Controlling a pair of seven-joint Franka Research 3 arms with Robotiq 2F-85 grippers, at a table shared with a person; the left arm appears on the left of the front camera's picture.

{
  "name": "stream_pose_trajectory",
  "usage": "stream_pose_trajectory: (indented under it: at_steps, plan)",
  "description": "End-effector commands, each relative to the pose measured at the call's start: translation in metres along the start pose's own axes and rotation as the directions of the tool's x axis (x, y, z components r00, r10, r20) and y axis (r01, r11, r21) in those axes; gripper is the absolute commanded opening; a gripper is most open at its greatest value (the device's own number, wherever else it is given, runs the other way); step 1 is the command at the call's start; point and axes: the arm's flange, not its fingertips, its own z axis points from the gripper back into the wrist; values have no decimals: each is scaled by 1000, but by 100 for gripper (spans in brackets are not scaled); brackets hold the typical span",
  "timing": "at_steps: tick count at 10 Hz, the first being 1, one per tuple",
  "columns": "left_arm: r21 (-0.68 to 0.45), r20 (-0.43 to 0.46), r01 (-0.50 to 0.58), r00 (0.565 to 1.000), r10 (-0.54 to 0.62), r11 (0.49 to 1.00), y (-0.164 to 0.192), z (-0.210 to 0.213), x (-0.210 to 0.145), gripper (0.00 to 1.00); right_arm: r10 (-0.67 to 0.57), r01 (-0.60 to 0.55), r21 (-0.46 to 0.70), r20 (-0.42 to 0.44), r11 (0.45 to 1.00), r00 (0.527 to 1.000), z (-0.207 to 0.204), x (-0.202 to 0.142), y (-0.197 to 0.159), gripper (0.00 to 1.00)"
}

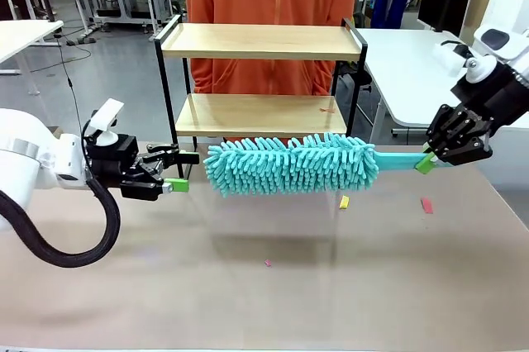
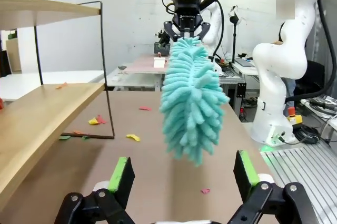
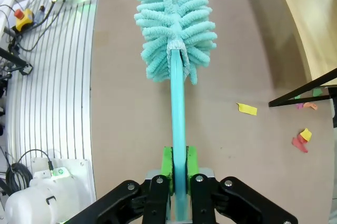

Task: Clean the shelf.
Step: Hand the Duster back to the human.

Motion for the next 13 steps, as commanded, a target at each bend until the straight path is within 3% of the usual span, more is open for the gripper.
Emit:
stream_pose_trajectory:
  at_steps: [1,4,9,13]
  plan:
    - [13,45,36,998,-37,999,8,-7,-5,100,3,-3,2,20,1000,1000,-1,0,0,13]
    - [-40,130,20,991,-14,999,11,-23,1,100,3,-3,2,20,1000,1000,-1,0,0,13]
    - [-60,78,-12,997,17,998,18,-68,-10,100,3,-3,2,20,1000,1000,-1,0,0,13]
    - [-64,103,-21,994,27,998,22,-91,-12,100,3,-3,2,20,1000,1000,-1,0,0,13]
